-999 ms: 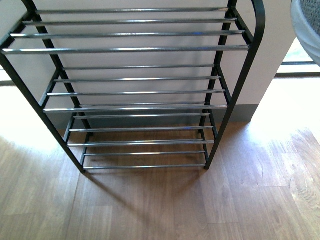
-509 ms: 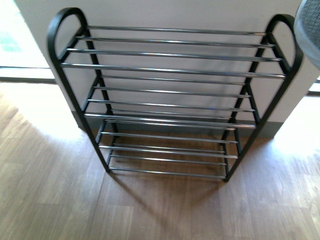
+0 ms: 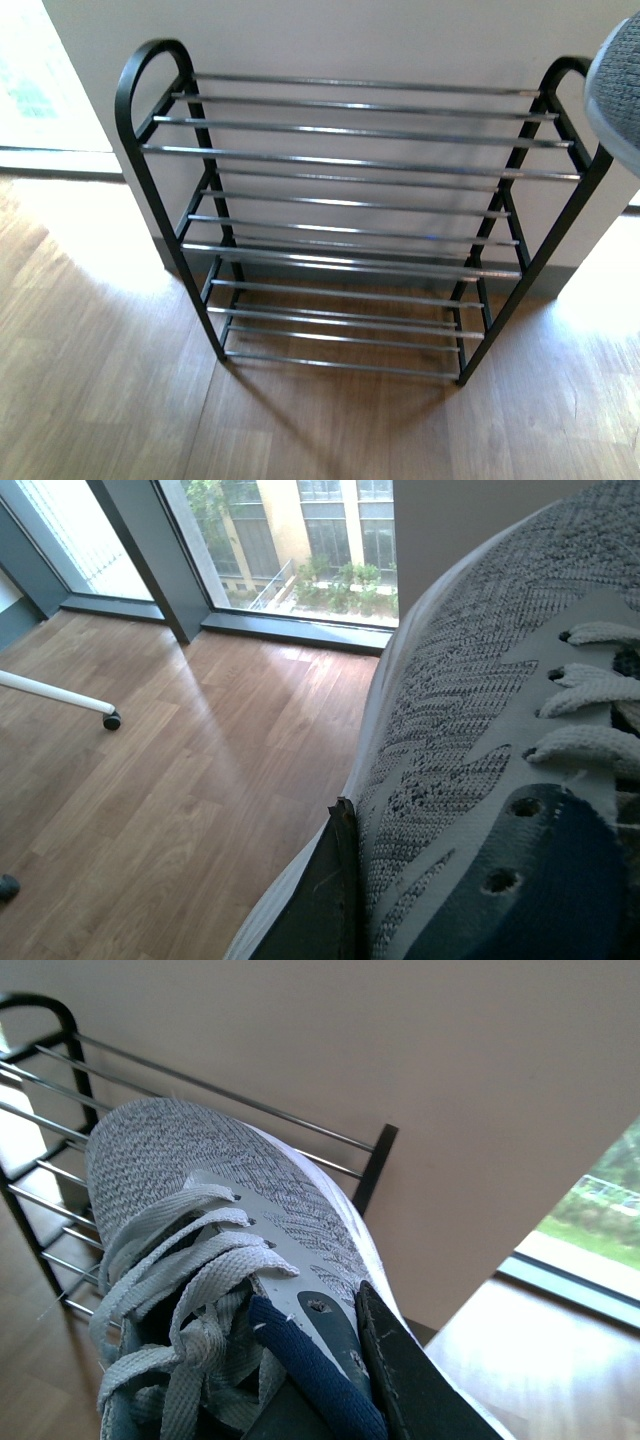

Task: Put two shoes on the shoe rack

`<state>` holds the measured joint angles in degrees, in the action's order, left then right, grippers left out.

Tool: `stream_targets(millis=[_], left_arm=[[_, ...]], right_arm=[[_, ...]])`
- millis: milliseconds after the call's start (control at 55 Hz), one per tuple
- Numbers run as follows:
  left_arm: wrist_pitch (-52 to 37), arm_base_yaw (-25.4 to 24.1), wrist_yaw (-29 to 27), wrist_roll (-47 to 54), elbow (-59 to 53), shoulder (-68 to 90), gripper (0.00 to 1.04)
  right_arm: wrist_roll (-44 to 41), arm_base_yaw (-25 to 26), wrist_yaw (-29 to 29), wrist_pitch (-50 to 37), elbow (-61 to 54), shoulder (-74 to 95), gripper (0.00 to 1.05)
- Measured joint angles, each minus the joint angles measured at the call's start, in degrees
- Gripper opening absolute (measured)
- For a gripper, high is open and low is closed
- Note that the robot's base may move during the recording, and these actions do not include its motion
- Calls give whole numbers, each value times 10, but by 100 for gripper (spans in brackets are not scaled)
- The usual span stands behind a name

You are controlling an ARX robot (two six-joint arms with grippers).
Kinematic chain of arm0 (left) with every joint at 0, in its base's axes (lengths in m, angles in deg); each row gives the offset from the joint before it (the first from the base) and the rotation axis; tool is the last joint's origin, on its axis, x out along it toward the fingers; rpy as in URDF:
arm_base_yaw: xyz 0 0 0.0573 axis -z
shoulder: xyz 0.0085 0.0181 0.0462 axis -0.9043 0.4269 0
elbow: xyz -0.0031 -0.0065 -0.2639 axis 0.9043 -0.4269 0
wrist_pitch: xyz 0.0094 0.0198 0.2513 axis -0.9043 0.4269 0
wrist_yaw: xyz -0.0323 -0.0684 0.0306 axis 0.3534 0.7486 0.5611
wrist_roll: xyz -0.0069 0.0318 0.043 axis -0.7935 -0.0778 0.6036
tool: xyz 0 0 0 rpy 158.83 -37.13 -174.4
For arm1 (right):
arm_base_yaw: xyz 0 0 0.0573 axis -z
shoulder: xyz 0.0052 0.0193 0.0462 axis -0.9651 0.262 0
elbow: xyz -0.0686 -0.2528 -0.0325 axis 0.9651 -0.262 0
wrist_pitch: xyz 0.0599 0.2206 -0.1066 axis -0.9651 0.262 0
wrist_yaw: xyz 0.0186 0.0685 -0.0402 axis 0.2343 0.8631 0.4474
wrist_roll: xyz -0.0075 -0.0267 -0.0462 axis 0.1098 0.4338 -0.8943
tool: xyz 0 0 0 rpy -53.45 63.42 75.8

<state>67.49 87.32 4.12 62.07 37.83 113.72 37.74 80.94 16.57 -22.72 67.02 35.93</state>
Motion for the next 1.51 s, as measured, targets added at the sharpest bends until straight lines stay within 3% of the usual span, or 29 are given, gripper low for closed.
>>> stream_targets(millis=[73, 254, 563, 854, 999, 1253, 1508], left_arm=[[0, 0, 1, 0, 0, 0, 2], [0, 0, 5, 0, 0, 0, 2], [0, 0, 5, 0, 0, 0, 2], [0, 0, 4, 0, 0, 0, 2], [0, 0, 5, 0, 0, 0, 2], [0, 0, 5, 0, 0, 0, 2], [0, 0, 4, 0, 0, 0, 2]], right_arm=[[55, -8, 9, -24, 0, 9, 1], [184, -86, -53, -75, 76, 117, 1], [227, -165, -151, -148, 239, 383, 1], [336, -184, -239, -114, 383, 574, 1], [438, -196, -283, -77, 467, 654, 1], [650, -234, -313, 34, 561, 777, 1], [656, -231, -357, 2, 581, 825, 1]])
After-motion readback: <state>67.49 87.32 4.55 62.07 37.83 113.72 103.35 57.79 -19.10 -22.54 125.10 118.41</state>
